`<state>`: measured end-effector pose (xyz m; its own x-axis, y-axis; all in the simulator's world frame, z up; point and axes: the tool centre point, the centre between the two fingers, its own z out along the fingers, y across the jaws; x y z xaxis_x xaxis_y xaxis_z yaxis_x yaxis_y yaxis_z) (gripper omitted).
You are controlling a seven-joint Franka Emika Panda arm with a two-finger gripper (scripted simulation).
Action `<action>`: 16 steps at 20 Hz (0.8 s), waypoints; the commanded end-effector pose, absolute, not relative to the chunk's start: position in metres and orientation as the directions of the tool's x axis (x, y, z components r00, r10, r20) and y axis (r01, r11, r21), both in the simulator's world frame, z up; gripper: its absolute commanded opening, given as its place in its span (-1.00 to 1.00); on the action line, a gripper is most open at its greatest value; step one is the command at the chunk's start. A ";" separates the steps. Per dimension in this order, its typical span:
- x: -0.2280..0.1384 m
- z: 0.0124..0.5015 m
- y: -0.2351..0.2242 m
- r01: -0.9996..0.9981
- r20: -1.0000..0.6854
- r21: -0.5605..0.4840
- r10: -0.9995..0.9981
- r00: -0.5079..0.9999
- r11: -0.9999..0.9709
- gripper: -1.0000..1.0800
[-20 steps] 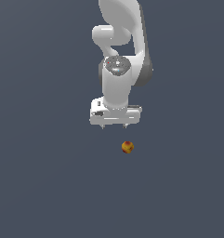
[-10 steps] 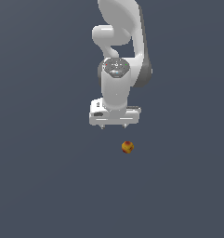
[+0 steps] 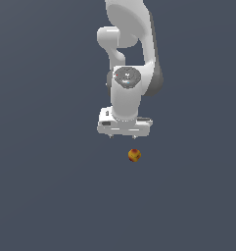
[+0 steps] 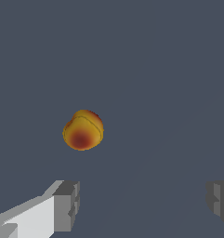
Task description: Pick up the object and move it to a goal position.
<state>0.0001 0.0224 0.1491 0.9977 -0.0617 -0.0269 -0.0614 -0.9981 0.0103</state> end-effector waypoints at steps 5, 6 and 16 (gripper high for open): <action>0.011 0.135 0.038 -0.192 -0.020 0.009 -0.192 0.981 -0.981 0.92; 0.013 0.132 0.041 -0.215 -0.019 0.009 -0.215 0.976 -0.977 0.92; 0.029 0.106 0.070 -0.430 -0.008 0.005 -0.430 0.903 -0.903 0.92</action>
